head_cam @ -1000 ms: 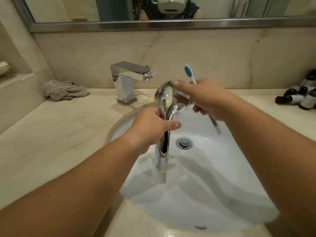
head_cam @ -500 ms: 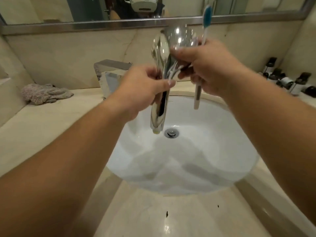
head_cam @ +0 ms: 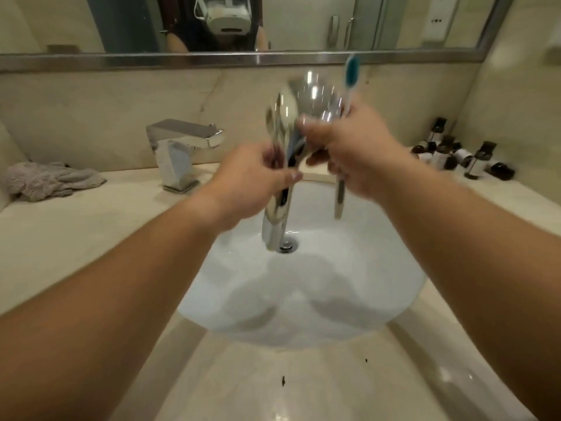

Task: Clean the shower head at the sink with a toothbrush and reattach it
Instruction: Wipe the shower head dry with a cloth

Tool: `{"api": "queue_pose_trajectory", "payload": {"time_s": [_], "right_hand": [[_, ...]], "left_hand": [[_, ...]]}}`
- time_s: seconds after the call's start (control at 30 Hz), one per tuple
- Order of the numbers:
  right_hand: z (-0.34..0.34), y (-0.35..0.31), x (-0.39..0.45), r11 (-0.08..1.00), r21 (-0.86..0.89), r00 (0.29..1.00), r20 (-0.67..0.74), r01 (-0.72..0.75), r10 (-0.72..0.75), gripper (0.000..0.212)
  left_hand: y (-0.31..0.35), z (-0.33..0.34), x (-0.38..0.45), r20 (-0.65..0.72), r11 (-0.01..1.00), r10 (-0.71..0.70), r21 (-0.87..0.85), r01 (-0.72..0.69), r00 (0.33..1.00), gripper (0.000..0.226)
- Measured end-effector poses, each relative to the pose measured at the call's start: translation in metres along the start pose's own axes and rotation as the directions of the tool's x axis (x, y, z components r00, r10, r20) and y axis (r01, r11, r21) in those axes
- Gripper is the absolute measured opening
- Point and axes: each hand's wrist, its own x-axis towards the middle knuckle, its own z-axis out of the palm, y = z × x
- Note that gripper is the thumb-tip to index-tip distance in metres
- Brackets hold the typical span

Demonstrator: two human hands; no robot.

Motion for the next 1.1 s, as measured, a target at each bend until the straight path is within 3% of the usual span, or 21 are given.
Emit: {"api": "queue_pose_trajectory", "payload": {"time_s": [0.1, 0.2, 0.27, 0.4, 0.57, 0.7, 0.83, 0.93, 1.03, 1.1], "right_hand": [[-0.004, 0.015, -0.005, 0.991, 0.028, 0.991, -0.025, -0.128, 0.129, 0.022], [-0.020, -0.012, 0.000, 0.994, 0.109, 0.997, -0.079, 0.028, -0.020, 0.032], [-0.022, -0.015, 0.000, 0.989, 0.130, 0.994, -0.098, 0.066, -0.053, 0.031], [-0.013, 0.034, -0.009, 0.968, 0.134, 0.971, -0.083, -0.211, 0.224, 0.035], [-0.026, 0.016, -0.006, 0.972, 0.226, 0.987, -0.127, -0.066, 0.097, 0.036], [-0.022, 0.040, -0.017, 0.956, 0.180, 0.962, -0.104, -0.231, 0.252, 0.036], [-0.031, 0.033, -0.014, 0.944, 0.271, 0.961, -0.145, -0.190, 0.235, 0.039], [-0.036, 0.028, -0.020, 0.944, -0.067, 0.941, -0.134, -0.322, 0.311, 0.038], [-0.053, 0.032, -0.023, 0.783, -0.473, 0.915, -0.227, -0.404, 0.334, 0.049], [-0.067, 0.033, -0.028, 0.652, -0.661, 0.928, -0.272, -0.373, 0.255, 0.046]], "left_hand": [[-0.004, 0.011, 0.000, 0.059, 0.995, -0.051, 0.084, 0.046, 0.997, 0.005], [0.014, 0.003, 0.013, -0.004, 0.995, 0.089, -0.036, -0.089, 0.996, 0.009], [0.019, 0.005, 0.016, 0.007, 0.994, 0.102, -0.031, -0.102, 0.995, 0.010], [-0.006, 0.020, 0.010, 0.117, 0.980, -0.070, 0.195, 0.046, 0.991, 0.008], [0.007, 0.018, 0.015, 0.028, 0.997, 0.052, 0.049, -0.053, 0.998, 0.012], [-0.008, 0.034, 0.008, 0.085, 0.984, -0.035, 0.178, 0.019, 0.996, 0.008], [-0.003, 0.034, 0.018, 0.011, 0.995, 0.053, 0.088, -0.054, 0.999, 0.015], [0.000, 0.038, 0.022, 0.040, 0.991, 0.010, 0.136, -0.015, 0.999, 0.019], [-0.003, 0.041, 0.029, 0.005, 0.971, -0.031, 0.238, 0.029, 1.000, 0.020], [0.002, 0.046, 0.031, -0.003, 0.956, -0.042, 0.290, 0.041, 0.999, 0.016]]}}
